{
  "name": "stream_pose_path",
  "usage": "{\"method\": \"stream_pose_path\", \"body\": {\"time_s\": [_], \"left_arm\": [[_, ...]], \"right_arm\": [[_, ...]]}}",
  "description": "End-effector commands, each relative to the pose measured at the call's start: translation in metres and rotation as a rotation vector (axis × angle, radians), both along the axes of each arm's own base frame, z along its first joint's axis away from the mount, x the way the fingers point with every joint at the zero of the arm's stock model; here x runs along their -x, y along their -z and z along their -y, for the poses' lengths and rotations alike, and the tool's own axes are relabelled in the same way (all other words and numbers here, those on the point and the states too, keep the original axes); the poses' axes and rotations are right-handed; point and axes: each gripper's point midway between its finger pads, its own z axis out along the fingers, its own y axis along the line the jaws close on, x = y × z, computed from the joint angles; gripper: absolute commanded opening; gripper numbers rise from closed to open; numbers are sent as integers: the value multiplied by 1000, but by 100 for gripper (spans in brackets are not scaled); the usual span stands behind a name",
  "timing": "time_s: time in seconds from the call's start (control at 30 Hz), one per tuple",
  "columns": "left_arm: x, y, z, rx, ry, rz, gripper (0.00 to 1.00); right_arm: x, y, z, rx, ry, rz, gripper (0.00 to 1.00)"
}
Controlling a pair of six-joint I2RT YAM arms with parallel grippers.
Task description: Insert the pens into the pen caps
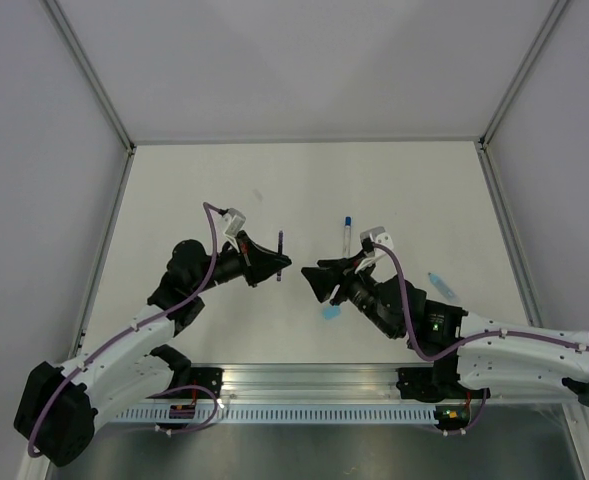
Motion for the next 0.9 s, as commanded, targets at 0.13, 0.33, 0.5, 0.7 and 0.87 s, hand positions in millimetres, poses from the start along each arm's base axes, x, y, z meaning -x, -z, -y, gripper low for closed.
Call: {"method": "stream_pose_path", "body": {"time_s": [0.13,0.33,0.5,0.7,0.87], "left_arm": [[37,-28,16,90,245,78,2],[45,-29,18,105,298,75,2],[50,-29,18,106,325,81,2],[52,-29,18,106,332,87,2],[51,-29,18,108,328,82,2]], "right_arm": [[-7,-49,-19,-2,-26,101,55],[-17,-39,-45,47,-17,90,54],[-28,-39,-57,70,21,82,51],[-35,-28,-55,92,64,64,20],[-36,-31,-47,89,81,68,0]]}}
